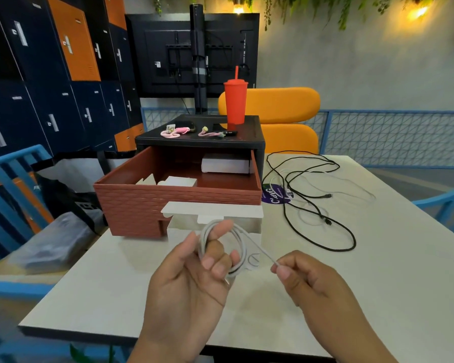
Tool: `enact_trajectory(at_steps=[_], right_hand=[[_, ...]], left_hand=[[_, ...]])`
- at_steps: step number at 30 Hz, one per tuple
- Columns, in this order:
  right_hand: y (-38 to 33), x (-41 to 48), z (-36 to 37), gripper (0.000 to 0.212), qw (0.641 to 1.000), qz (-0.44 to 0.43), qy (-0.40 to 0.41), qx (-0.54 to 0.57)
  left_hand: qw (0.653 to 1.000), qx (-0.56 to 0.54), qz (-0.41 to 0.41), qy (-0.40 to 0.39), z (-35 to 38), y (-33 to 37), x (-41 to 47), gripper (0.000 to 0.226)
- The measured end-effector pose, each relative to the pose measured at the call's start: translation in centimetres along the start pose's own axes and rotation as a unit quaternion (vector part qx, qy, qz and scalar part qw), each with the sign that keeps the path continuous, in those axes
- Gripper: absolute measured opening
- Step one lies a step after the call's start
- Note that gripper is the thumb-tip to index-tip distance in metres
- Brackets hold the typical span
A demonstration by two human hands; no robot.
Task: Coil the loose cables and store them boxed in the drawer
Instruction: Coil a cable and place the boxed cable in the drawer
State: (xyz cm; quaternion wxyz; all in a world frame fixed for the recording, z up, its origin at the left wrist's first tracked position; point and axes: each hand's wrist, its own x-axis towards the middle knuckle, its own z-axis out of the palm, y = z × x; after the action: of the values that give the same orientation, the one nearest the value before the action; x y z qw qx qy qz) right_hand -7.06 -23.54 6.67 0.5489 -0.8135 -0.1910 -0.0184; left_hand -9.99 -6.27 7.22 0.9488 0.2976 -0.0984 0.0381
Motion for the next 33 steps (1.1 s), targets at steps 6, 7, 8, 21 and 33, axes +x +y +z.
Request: enact_trajectory(at_steps=[6,7,8,21,33], right_hand=[[0.0,-0.2,0.8,0.027,0.988,0.018,-0.126,-0.083],[-0.2,-0.3,0.8,0.027,0.985,0.017,-0.137,-0.099],[-0.4,-0.4,0.8,0.022,0.983,0.018,-0.145,-0.113],[-2.4,-0.7,-1.6,0.010,0.985,-0.080,-0.046,-0.143],[-3.0,0.9,-1.3,0.005,0.989,-0.104,0.100,0.019]], left_hand=[[0.994,0.093,0.053,0.007,0.6,-0.6,0.1,0.071],[0.985,0.161,0.059,0.016,0.7,-0.8,0.1,0.064],[0.967,0.246,0.063,0.025,0.7,-1.1,0.0,0.054],[0.754,0.650,0.020,-0.094,-0.5,-1.6,-0.5,0.057],[0.809,0.583,-0.005,-0.075,0.3,-1.2,-0.4,0.032]])
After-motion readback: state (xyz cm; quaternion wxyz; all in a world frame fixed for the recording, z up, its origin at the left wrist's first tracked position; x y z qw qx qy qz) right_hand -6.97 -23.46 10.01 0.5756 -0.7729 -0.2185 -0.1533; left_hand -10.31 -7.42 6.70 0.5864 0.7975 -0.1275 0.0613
